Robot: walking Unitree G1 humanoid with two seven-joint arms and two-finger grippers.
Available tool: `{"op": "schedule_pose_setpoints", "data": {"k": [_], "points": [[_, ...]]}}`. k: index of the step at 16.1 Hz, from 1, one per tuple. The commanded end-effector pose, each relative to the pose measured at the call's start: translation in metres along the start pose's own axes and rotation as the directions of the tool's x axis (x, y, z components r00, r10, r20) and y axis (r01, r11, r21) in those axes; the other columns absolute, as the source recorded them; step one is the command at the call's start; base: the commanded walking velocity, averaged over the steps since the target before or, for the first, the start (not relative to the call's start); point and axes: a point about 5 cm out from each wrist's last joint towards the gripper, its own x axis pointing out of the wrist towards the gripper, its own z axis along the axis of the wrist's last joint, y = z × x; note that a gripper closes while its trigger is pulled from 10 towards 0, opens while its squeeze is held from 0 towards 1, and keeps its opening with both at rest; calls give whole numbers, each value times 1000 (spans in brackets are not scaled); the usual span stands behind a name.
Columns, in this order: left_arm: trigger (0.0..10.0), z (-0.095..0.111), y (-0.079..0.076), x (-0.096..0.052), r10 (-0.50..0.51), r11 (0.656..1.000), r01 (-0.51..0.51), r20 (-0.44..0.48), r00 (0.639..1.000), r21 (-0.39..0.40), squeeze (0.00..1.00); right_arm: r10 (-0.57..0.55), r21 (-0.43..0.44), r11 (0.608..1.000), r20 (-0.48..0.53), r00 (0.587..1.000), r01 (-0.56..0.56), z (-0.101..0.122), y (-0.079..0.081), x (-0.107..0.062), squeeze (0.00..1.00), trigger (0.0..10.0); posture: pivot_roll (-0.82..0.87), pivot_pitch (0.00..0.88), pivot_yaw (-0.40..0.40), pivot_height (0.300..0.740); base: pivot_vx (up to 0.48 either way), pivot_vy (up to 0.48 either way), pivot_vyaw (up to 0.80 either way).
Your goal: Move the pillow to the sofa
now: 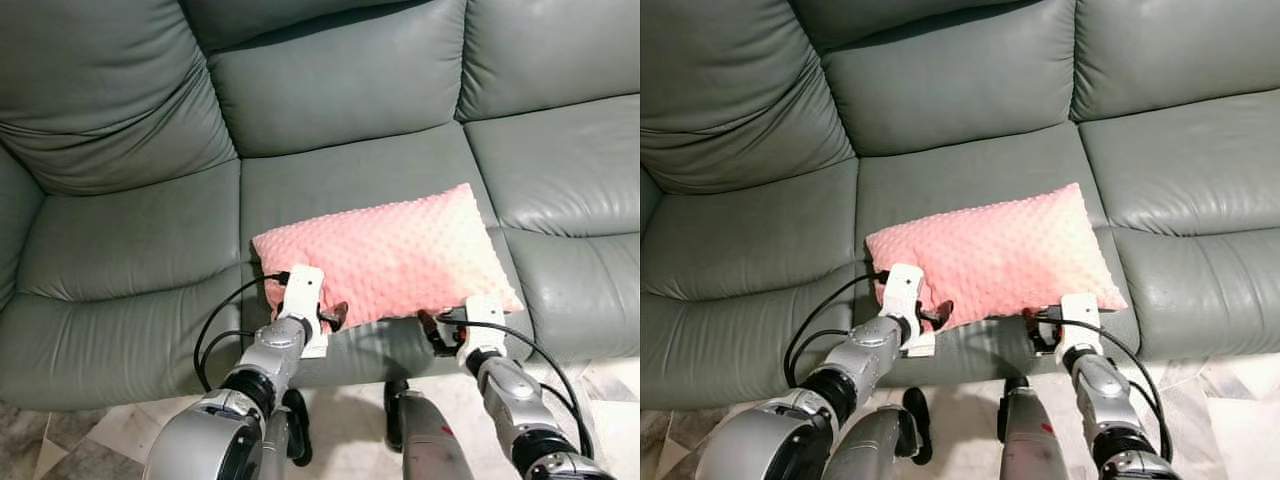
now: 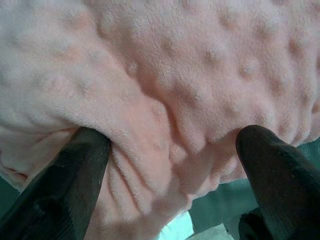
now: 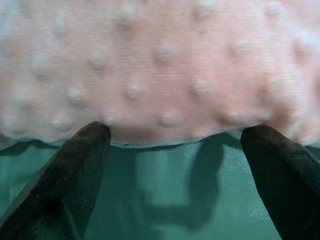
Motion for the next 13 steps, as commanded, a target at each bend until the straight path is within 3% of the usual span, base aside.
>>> {"op": "schedule_pose_setpoints", "data": {"k": [1, 6, 8, 9, 12, 13], "points": [[10000, 10, -85, 5, -202, 979, 202, 16, 979, -31, 0, -7, 32, 999, -30, 1000, 8, -12, 3, -5, 0, 10000, -139, 401, 186, 740, 0, 0, 0], [10000, 4, -71, 4, -172, 985, 172, 12, 985, -16, 0, 46, 64, 997, 2, 999, -46, -13, 20, -4, 0, 10000, -141, 389, 183, 740, 0, 0, 0], [10000, 7, -58, 5, -151, 988, 152, 35, 988, -8, 0, 100, 73, 992, 24, 995, -102, -10, 32, -2, 0, 10000, -150, 371, 178, 740, 0, 0, 0], [10000, 8, -48, 5, -135, 991, 135, 41, 990, -9, 0, 133, 76, 988, 34, 991, -135, -9, 38, -2, 0, 10000, -158, 349, 169, 740, 0, 0, 0], [10000, -2, 7, -3, -51, 998, 51, 12, 999, -21, 0, 331, 37, 942, 84, 940, -334, 0, 70, -3, 0, 10000, -176, 279, 139, 740, 0, 0, 0], [10000, -7, 17, -5, -34, 999, 34, -3, 999, -13, 0, 355, 23, 934, 77, 932, -358, 0, 74, -3, 0, 10000, -179, 261, 132, 740, 0, 0, 0]]}}
